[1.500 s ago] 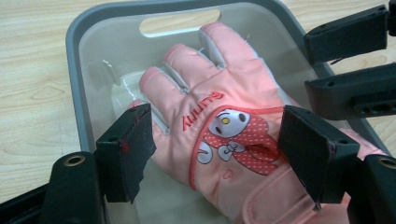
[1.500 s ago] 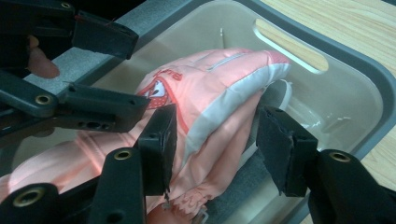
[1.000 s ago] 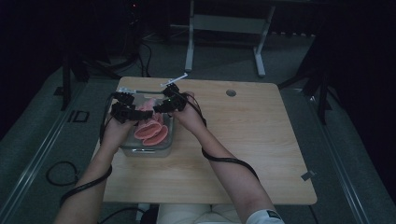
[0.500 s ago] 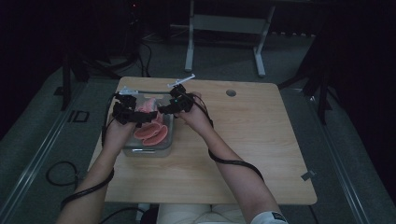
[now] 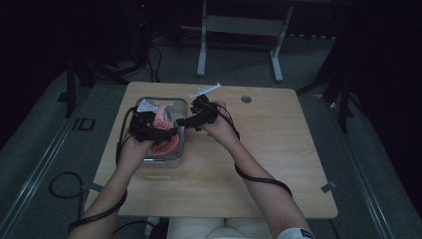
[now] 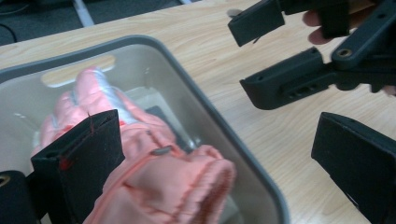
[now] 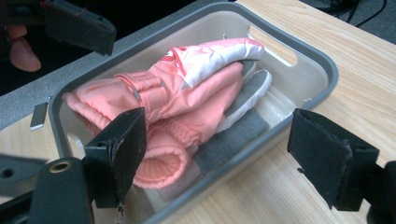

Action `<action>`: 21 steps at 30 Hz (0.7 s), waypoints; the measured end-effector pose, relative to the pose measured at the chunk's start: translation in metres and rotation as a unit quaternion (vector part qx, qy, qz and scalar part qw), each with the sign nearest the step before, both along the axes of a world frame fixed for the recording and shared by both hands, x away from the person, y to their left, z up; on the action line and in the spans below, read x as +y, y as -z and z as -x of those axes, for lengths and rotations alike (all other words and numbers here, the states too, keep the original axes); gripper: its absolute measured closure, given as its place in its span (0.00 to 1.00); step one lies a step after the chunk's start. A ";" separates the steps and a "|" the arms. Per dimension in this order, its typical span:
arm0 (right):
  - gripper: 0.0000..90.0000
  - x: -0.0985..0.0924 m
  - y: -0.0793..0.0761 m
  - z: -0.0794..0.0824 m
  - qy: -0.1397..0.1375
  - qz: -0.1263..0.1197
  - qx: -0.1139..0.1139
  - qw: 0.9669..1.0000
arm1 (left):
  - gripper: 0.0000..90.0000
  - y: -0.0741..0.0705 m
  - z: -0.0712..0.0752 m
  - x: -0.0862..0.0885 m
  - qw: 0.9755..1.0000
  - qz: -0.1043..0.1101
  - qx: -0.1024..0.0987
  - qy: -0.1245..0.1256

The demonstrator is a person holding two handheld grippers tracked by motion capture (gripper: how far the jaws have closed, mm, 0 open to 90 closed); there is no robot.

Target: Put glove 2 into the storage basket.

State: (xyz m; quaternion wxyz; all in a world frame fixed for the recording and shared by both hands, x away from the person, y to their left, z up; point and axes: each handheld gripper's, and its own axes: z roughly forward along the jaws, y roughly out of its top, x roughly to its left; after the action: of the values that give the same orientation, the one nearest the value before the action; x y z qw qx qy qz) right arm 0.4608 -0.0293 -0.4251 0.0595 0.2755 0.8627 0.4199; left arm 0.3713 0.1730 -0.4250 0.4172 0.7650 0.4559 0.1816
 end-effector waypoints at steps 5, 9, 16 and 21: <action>0.22 -0.013 0.003 0.002 0.006 0.002 -0.002 1.000 | 0.02 -0.004 0.010 -0.012 1.000 0.003 -0.014 0.017; 0.19 -0.022 0.004 0.003 0.014 0.002 -0.006 1.000 | 0.02 -0.008 0.015 -0.022 0.999 -0.004 -0.019 0.030; 0.17 -0.037 0.007 0.010 0.022 0.000 -0.015 1.000 | 0.02 -0.010 0.025 -0.040 0.998 0.011 -0.026 0.060; 0.17 -0.048 0.008 0.014 0.025 0.003 -0.024 0.999 | 0.02 -0.011 0.032 -0.056 0.996 0.004 -0.032 0.080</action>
State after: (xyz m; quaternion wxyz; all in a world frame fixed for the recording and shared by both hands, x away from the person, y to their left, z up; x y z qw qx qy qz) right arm 0.4463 -0.0772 -0.4327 0.0911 0.2869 0.8551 0.4221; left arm 0.3389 0.1170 -0.4139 0.4475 0.7913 0.3803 0.1702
